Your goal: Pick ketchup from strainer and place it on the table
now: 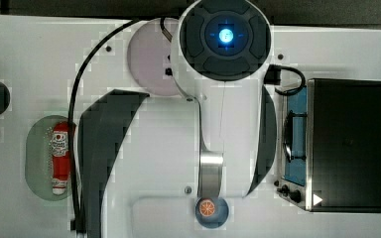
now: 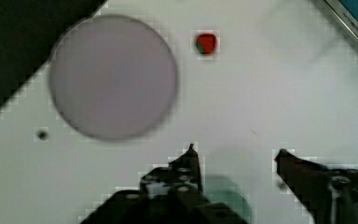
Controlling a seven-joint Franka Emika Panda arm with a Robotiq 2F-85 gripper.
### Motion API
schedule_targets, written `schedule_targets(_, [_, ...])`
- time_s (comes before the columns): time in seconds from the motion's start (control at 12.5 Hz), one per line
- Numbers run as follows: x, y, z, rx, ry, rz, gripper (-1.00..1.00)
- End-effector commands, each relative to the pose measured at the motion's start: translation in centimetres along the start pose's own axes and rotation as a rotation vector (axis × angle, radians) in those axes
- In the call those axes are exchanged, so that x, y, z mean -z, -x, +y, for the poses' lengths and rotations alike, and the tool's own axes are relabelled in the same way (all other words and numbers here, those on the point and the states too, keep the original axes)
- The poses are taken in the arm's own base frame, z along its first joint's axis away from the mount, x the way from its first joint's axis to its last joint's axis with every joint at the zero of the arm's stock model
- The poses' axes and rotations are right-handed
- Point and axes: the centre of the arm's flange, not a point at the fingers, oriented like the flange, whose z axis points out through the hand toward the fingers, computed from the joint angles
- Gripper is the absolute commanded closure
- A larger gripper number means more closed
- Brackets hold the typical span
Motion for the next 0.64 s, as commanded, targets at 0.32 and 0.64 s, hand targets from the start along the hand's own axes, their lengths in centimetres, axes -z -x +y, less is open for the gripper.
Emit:
schedule_targets(0.32, [3.0, 9.0, 1.4, 0.03, 0.047, -0.017, -1.0])
schedule_targets(0.64, [0.3, 16.7, -6.4, 0.236, 0.032, 0.014, -1.0])
